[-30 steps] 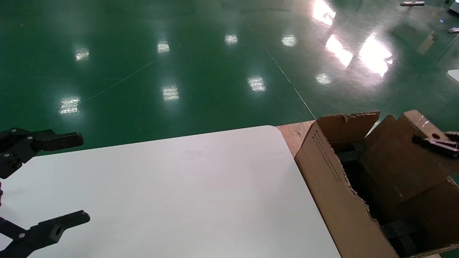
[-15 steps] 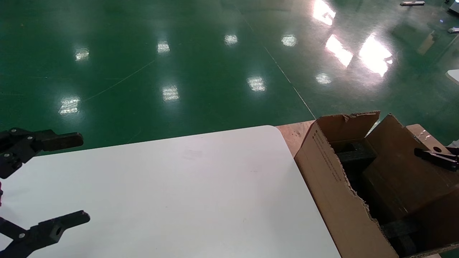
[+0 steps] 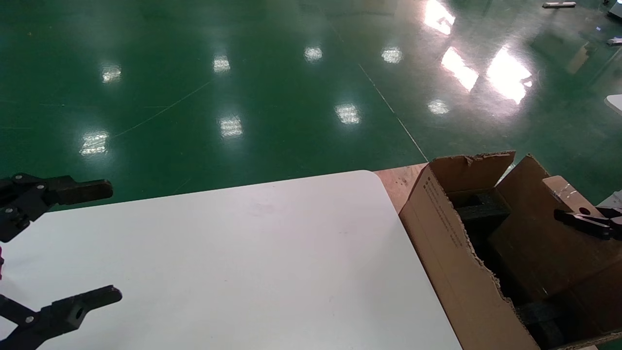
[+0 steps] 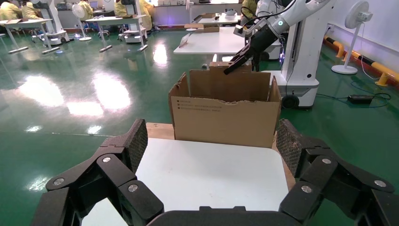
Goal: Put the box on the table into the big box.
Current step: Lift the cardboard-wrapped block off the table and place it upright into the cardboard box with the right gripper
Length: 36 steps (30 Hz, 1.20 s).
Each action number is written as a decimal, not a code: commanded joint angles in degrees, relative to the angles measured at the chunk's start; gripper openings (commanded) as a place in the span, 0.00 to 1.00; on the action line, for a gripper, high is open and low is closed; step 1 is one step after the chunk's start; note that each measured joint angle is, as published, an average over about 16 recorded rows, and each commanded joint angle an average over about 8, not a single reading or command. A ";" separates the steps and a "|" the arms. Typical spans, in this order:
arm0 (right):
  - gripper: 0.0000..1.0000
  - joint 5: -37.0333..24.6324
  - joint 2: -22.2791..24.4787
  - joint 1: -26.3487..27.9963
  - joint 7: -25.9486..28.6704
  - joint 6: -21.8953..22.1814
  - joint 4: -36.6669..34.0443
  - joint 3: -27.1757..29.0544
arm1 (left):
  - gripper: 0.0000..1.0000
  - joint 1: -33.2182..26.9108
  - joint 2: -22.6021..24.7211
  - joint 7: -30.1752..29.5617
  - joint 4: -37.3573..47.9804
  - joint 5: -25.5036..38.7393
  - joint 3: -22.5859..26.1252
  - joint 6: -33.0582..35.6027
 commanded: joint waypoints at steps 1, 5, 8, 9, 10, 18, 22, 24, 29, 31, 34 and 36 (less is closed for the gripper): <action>0.00 1.24 1.03 -0.99 0.30 1.88 2.37 -0.43 | 1.00 0.00 0.00 0.00 0.00 0.00 0.00 0.00; 0.00 4.03 2.68 -2.45 -0.06 6.46 5.67 -1.85 | 1.00 0.00 0.00 0.00 0.00 0.00 0.00 0.00; 0.00 6.44 3.52 -3.45 -0.35 9.53 7.80 -3.16 | 1.00 0.00 0.00 0.00 0.00 0.00 0.01 0.00; 0.00 7.28 3.74 -3.75 -0.46 10.41 8.46 -3.60 | 1.00 0.00 0.00 0.00 0.00 0.00 0.01 0.00; 0.00 8.14 3.96 -4.02 -0.60 11.25 9.15 -4.06 | 1.00 0.00 0.00 0.00 0.00 0.00 0.01 0.00; 0.00 14.37 5.47 -5.56 -2.91 16.26 13.80 -7.60 | 1.00 0.00 0.00 0.01 0.00 -0.01 0.01 0.00; 0.00 16.94 5.83 -6.00 -4.37 18.10 15.12 -9.24 | 1.00 0.00 -0.01 0.01 0.00 -0.01 0.02 -0.01; 0.00 18.05 5.86 -6.15 -5.13 18.77 15.58 -9.95 | 1.00 0.00 -0.01 0.01 0.00 -0.01 0.02 -0.01; 0.00 20.55 5.74 -6.47 -6.95 19.69 16.30 -11.53 | 1.00 0.00 -0.01 0.01 0.00 -0.01 0.02 -0.01; 0.00 21.45 5.67 -6.57 -7.65 19.76 16.42 -12.07 | 1.00 -0.01 -0.01 0.01 0.00 -0.01 0.02 -0.01; 0.00 22.68 5.51 -6.75 -8.60 19.61 16.36 -12.82 | 1.00 -0.01 -0.01 0.01 0.00 -0.02 0.02 -0.01; 0.00 23.41 5.37 -6.88 -9.18 19.41 16.14 -13.29 | 1.00 -0.01 -0.01 0.01 0.00 -0.02 0.02 -0.01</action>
